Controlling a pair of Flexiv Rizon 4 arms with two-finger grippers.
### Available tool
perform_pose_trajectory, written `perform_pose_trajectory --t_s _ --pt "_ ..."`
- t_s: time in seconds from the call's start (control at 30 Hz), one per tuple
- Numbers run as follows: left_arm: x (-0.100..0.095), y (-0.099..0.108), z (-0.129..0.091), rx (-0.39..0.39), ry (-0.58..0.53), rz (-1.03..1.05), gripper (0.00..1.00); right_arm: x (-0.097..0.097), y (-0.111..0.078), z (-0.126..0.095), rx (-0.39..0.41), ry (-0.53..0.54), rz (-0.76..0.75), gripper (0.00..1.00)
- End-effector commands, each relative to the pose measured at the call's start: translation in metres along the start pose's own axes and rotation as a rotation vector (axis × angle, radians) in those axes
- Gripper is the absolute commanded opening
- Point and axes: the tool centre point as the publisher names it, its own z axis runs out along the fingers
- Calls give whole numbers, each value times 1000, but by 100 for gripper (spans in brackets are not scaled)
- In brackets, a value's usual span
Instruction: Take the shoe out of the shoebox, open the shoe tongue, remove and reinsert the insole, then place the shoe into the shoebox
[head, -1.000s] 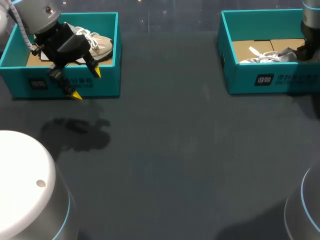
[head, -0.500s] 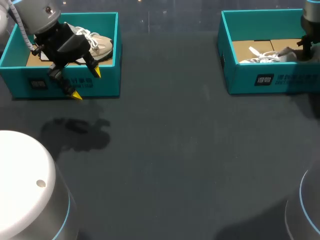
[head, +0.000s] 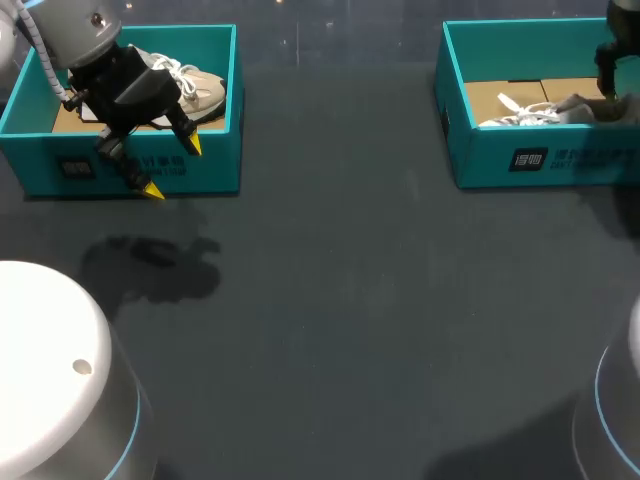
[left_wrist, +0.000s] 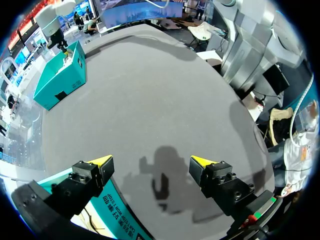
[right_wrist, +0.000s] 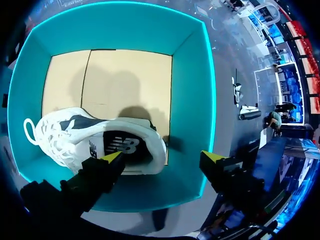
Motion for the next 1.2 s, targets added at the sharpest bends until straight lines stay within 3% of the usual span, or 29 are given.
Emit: perform_pose_trajectory --t_s 0.03,0.3,0.63,1.2 --pt "0 0 0 -2 1 0 100 1 -8 -27 -10 4 3 100" --pt "0 0 0 -2 1 0 100 9 -24 -69 -15 30 20 100" --pt "0 0 0 -2 1 0 100 17 -50 -106 -4 49 34 100" --pt "0 0 0 -2 1 0 100 28 -72 -128 15 96 28 100"
